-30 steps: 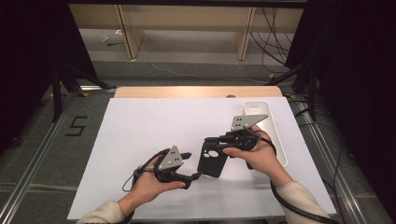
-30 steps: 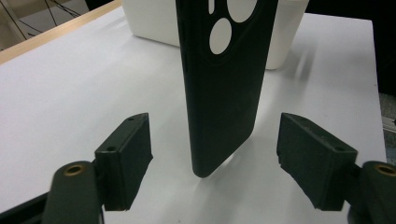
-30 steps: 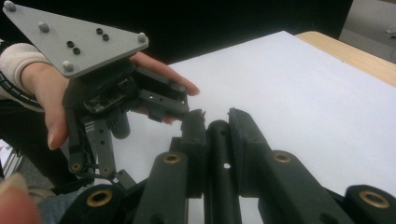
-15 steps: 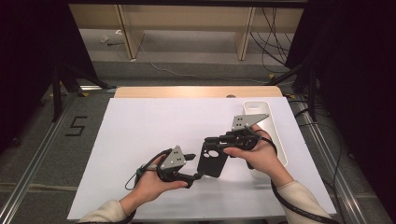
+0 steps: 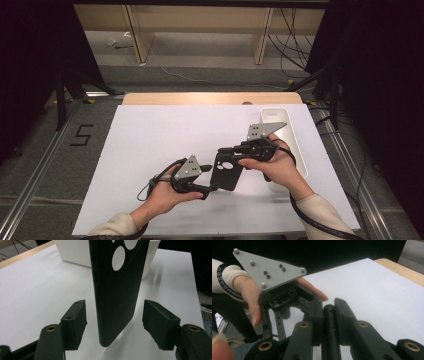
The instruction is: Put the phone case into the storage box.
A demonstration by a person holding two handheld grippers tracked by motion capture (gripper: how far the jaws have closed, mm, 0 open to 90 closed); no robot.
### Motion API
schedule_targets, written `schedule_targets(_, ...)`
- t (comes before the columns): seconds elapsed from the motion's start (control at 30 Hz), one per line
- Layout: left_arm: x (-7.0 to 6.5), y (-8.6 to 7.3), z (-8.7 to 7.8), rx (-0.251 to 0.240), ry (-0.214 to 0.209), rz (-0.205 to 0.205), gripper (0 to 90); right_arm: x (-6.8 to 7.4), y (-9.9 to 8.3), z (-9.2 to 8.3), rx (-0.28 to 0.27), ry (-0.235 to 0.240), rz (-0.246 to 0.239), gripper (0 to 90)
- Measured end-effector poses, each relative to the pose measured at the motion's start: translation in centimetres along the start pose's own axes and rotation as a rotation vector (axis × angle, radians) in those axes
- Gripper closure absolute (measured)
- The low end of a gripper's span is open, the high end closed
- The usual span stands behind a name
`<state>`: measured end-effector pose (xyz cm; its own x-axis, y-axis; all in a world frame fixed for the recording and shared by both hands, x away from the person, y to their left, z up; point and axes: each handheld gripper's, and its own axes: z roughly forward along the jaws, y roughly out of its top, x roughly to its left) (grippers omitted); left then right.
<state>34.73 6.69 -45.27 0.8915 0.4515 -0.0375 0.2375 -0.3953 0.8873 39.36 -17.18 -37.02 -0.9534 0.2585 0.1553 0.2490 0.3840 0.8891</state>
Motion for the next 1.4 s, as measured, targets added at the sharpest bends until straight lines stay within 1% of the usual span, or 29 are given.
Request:
schedule_targets(0.07, 0.02, -0.01, 0.03, -0.001, -0.001, 0.001, 35.4, 0.03, 0.04, 0.01, -0.002, 0.002, -0.002, 77.9)
schedule_targets(0.23, 0.14, -0.12, 0.18, -0.011, -0.007, 0.021, 35.8, 0.15, 0.17, 0.0, -0.001, 0.004, -0.007, 77.9)
schedule_targets(0.3, 0.18, -0.14, 0.24, -0.014, -0.011, 0.016, 38.2, 0.18, 0.2, -0.05, 0.002, 0.007, -0.009, 77.9)
schedule_targets(0.53, 0.15, -0.17, 0.49, -0.012, -0.028, 0.004, 40.4, 0.18, 0.19, -0.04, -0.001, 0.008, -0.006, 77.9)
schedule_targets(0.7, 0.18, -0.17, 0.69, -0.008, -0.041, 0.003, 43.2, 0.24, 0.21, 0.09, -0.002, 0.016, -0.006, 77.9)
schedule_targets(0.83, 0.19, -0.13, 0.81, -0.01, -0.055, 0.0, 48.8, 0.24, 0.22, 0.07, -0.002, 0.018, -0.006, 78.0)
schedule_targets(1.17, 0.49, -0.15, 0.94, -0.006, -0.069, 0.0, 55.2, 0.35, 0.28, 0.11, 0.004, 0.029, -0.015, 77.9)
schedule_targets(1.23, 0.54, -0.17, 0.95, -0.006, -0.077, -0.006, 55.7, 0.39, 0.32, 0.14, 0.0, 0.038, -0.016, 78.0)
schedule_targets(1.4, 0.49, -0.17, 0.98, -0.002, -0.076, -0.002, 56.9, 0.49, 0.42, 0.13, -0.007, 0.047, -0.019, 78.0)
